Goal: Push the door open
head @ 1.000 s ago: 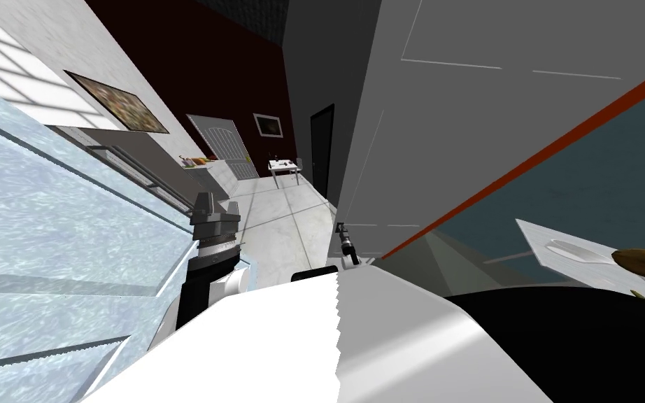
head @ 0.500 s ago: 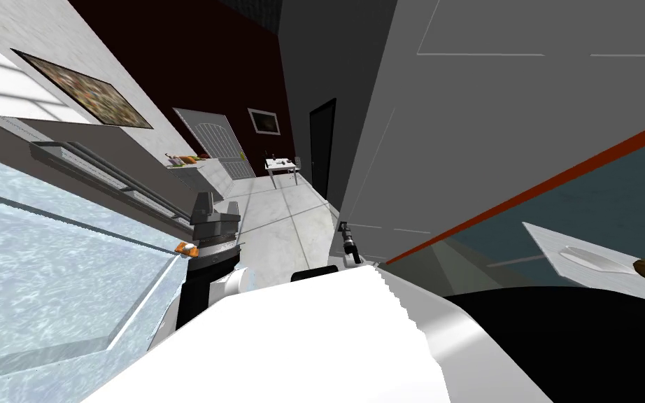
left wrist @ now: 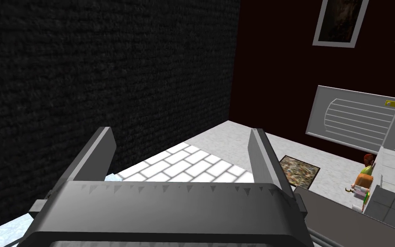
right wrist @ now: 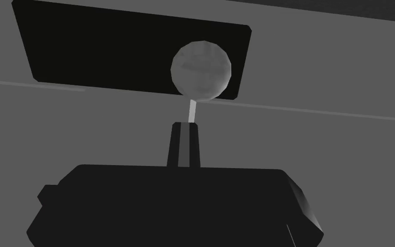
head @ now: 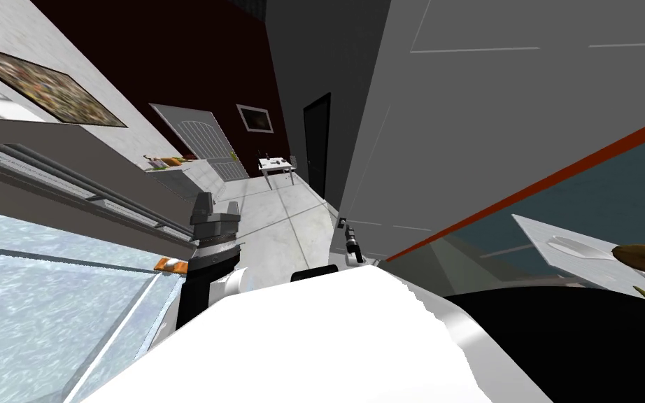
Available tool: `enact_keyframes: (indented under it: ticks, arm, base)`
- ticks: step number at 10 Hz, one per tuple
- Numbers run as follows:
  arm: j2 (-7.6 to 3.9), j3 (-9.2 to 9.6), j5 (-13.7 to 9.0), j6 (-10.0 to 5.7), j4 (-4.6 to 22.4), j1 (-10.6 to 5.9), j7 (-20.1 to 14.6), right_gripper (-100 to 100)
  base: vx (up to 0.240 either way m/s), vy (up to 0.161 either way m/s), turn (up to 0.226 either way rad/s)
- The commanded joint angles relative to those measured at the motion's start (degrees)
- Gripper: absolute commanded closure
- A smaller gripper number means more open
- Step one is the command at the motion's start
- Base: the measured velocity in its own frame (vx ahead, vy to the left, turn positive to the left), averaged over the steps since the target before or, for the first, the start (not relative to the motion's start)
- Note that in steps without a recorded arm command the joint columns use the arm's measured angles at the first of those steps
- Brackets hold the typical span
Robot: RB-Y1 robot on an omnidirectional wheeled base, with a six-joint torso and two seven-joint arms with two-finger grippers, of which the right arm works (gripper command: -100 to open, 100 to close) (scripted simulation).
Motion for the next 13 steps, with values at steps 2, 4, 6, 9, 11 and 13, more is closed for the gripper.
enact_keyframes:
  ticks: [2, 4, 6, 9, 11, 13]
  arm:
    - [0.52, -0.18, -0.3, 0.41, -0.4, 0.07, 0.0, -100]
    - [1.37, -0.39, -0.7, 0.75, -0.9, 0.09, 0.0, -100]
    - [1.53, -0.42, -0.7, 0.77, -0.9, 0.1, 0.0, -100]
    - [0.96, -0.72, -0.9, 0.0, -0.6, 0.34, 0.1, -100]
    - [0.92, -0.95, -1.0, -0.62, -0.4, 0.49, 0.2, -100]
    - [1.26, -1.19, -1.2, -1.25, -0.2, 0.64, 0.2, -100]
  base:
    - [-0.195, 0.147, -0.046]
    - [-0.225, 0.134, -0.063]
    - [-0.142, 0.103, -0.033]
    - [0.176, -0.03, 0.03]
    - [0.262, -0.104, 0.036]
    - [0.255, -0.066, 0.051]
